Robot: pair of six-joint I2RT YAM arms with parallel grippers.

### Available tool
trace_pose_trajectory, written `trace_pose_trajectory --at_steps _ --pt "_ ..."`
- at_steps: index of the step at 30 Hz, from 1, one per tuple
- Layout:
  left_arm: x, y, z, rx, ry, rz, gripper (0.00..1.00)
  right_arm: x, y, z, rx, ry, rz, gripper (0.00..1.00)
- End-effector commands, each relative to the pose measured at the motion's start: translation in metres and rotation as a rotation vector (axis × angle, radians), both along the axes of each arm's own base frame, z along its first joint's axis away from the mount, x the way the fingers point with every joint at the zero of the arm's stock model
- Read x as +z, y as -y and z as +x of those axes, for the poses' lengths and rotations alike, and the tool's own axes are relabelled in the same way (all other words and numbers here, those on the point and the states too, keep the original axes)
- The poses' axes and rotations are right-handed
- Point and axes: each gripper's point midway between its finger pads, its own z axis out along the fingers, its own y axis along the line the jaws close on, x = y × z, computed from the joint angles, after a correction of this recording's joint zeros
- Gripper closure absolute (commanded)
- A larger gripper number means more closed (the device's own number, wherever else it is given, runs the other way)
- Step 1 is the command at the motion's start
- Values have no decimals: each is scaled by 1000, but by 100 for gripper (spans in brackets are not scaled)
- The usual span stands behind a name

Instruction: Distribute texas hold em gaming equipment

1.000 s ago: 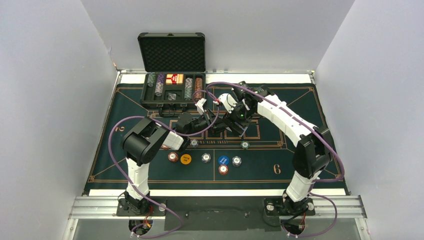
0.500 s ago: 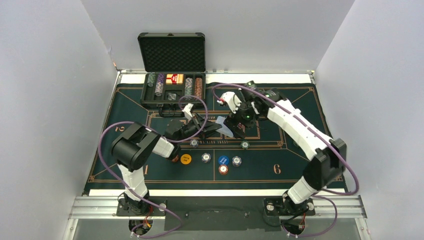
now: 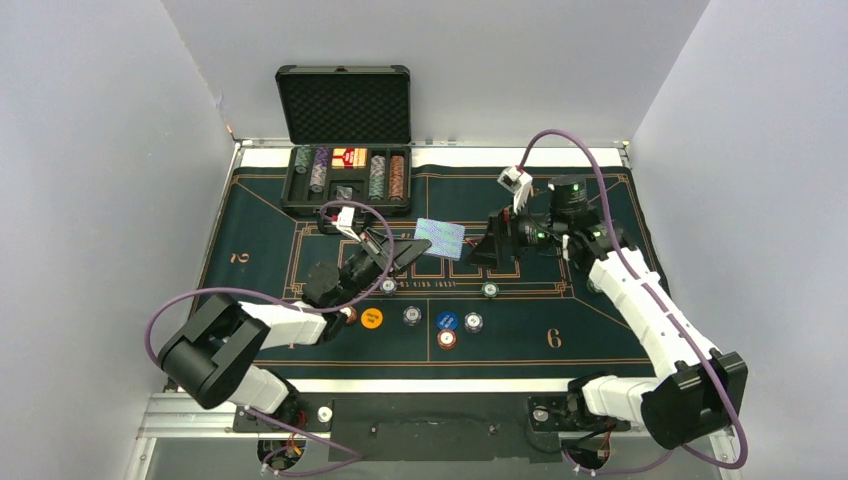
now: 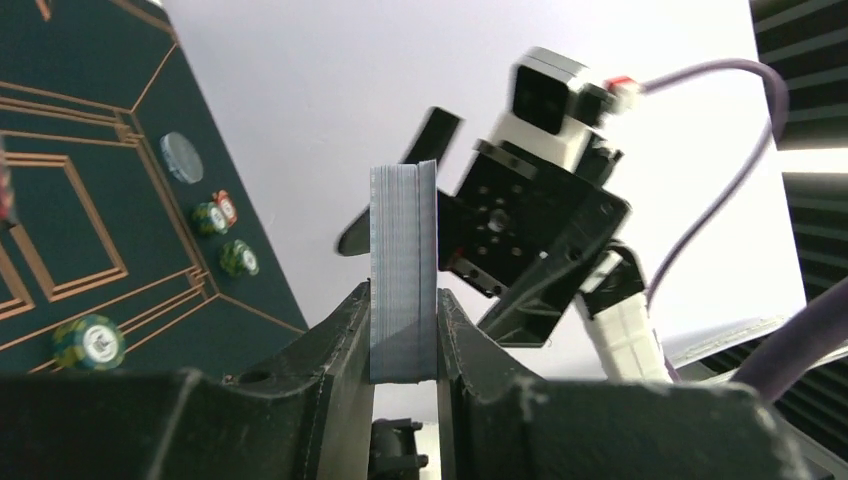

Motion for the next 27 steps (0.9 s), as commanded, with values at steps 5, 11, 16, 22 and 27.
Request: trace_pose_trajectory --at_steps 5,11,16,22,27 --pt "63 -8 -4 171 135 -111 100 89 -41 19 -179 -224 589 3" --pt "75 -7 -6 181 138 -144 100 97 -46 13 -151 -269 680 5" --pt "80 -2 -8 161 131 -182 100 94 -55 7 -118 -295 686 8" --pt "87 -3 -11 157 138 -216 100 78 -58 12 -151 -336 649 11" --pt "92 -5 -13 159 147 -230 100 70 -62 11 -154 -359 628 13"
